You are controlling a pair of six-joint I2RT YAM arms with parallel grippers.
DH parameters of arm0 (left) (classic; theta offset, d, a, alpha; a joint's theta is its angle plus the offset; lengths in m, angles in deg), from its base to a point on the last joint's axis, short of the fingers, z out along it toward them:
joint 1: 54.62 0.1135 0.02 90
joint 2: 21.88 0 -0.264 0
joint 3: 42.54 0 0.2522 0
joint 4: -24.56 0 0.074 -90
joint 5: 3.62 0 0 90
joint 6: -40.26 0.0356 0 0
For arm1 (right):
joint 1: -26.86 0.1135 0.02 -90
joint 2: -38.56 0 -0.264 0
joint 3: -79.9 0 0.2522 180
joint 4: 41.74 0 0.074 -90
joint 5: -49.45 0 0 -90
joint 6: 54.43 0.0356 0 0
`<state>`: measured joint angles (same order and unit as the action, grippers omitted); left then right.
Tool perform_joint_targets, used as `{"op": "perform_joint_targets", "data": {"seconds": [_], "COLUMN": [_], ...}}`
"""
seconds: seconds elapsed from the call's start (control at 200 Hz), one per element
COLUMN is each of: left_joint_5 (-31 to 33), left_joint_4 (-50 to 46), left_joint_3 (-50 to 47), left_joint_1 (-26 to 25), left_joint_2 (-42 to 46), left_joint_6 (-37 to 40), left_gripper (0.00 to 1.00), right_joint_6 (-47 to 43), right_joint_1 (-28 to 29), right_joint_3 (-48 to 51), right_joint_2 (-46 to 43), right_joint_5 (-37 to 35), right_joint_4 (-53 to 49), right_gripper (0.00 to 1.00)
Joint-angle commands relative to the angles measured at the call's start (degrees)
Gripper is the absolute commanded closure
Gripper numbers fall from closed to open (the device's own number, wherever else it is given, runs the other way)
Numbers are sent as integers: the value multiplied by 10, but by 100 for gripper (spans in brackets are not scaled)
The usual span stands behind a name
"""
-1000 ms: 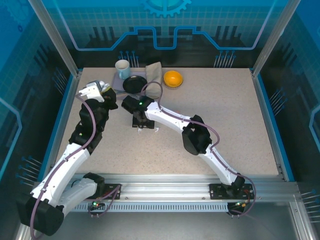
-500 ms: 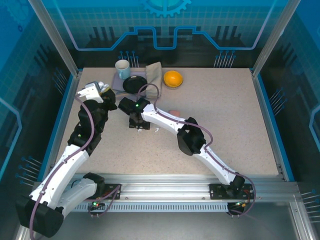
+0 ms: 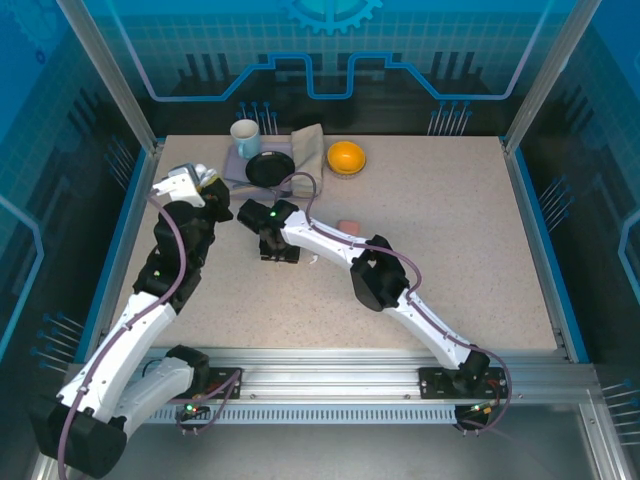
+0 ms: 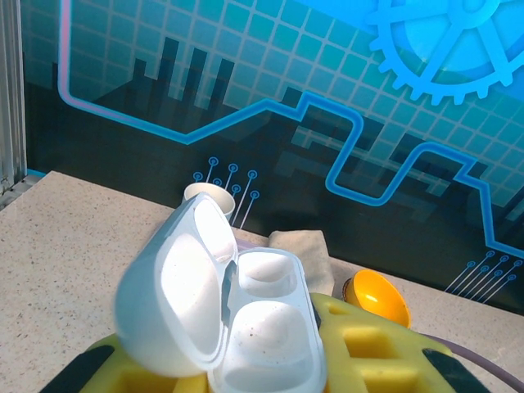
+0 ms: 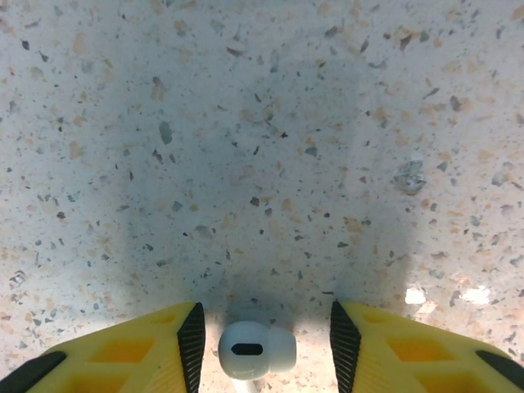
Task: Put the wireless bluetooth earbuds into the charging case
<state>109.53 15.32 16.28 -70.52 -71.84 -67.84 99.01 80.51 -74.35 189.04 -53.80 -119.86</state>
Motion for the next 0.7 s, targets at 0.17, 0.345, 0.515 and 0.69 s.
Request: {"op": "perform_joint_targets", "data": {"seconds": [0.17, 0.345, 0.515, 0.69], "left_joint_5": [3, 2, 2, 2], "left_joint_4": [6, 8, 8, 8], "left_joint_3": [-9, -11, -14, -16], "left_joint_1": [1, 1, 1, 1], "left_joint_2": [11, 13, 13, 14], "left_joint_6": [-8, -10, -13, -14], "left_gripper": [100, 100, 100, 100], "right_joint_6": [15, 16, 17, 15], "right_joint_1": [10, 18, 22, 22], "right_joint_3": [-13, -15, -15, -17], "right_joint_2": [25, 25, 26, 28], "right_joint_5": [7, -1, -3, -2], "right_joint_4": [-8, -18, -23, -20], "right_gripper": [58, 56, 57, 61]}}
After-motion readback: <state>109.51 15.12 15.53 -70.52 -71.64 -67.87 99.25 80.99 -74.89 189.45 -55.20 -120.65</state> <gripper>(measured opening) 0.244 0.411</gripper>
